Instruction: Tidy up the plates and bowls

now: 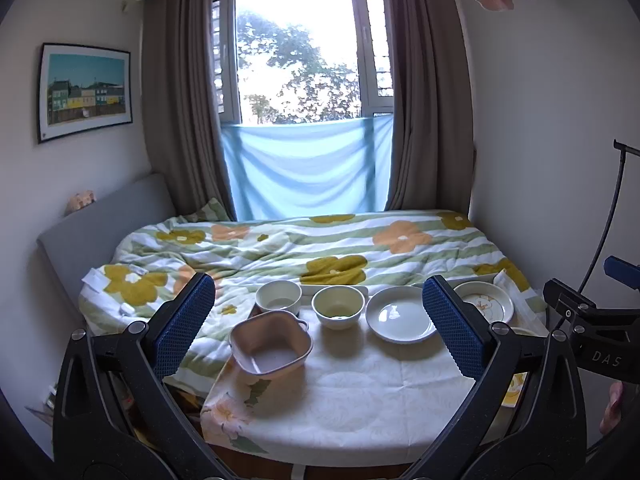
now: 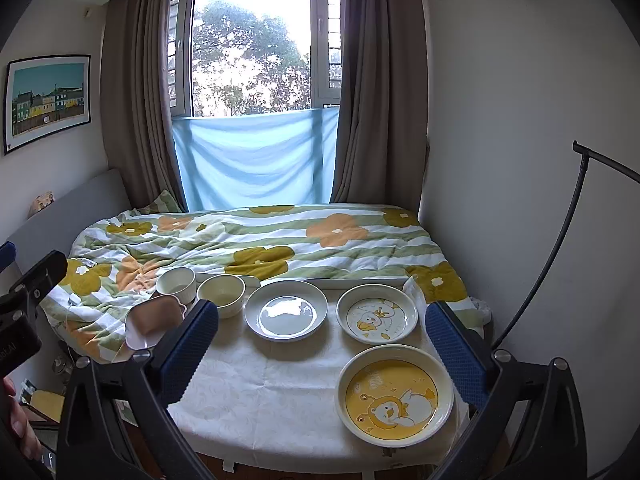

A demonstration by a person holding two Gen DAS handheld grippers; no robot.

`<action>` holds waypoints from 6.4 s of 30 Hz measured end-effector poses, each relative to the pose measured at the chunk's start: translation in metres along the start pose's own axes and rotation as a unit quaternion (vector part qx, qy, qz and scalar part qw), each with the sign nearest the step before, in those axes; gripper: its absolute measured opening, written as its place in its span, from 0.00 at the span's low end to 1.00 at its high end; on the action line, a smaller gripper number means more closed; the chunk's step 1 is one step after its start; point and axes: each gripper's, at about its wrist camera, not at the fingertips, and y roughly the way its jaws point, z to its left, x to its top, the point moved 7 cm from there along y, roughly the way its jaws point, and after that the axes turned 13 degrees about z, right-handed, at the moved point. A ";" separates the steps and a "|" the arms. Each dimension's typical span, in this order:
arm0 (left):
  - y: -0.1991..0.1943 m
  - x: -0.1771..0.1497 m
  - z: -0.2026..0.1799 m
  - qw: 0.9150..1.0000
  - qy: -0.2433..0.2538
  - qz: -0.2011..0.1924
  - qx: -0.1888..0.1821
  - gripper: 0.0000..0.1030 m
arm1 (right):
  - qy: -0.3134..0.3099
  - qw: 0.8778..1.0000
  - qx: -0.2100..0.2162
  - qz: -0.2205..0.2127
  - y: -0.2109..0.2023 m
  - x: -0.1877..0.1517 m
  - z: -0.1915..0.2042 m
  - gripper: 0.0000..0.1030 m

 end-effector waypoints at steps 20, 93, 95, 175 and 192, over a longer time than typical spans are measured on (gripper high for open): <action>0.009 0.002 0.004 1.000 -0.004 0.005 0.000 1.00 | -0.001 1.000 0.001 0.002 0.001 0.000 0.001 1.00; 0.306 -0.193 -0.312 0.798 0.280 0.415 -0.337 0.24 | 0.268 0.920 0.098 0.269 0.216 -0.185 -0.205 0.21; 0.306 -0.191 -0.312 0.797 0.276 0.418 -0.337 0.23 | 0.269 0.919 0.095 0.272 0.216 -0.184 -0.208 0.16; 0.317 -0.217 0.046 0.899 0.055 0.411 -0.144 0.25 | -0.050 0.908 0.201 0.363 0.299 -0.139 0.111 0.15; 0.302 -0.215 0.037 0.906 0.039 0.410 -0.091 0.75 | -0.063 0.902 0.220 0.365 0.291 -0.136 0.117 0.53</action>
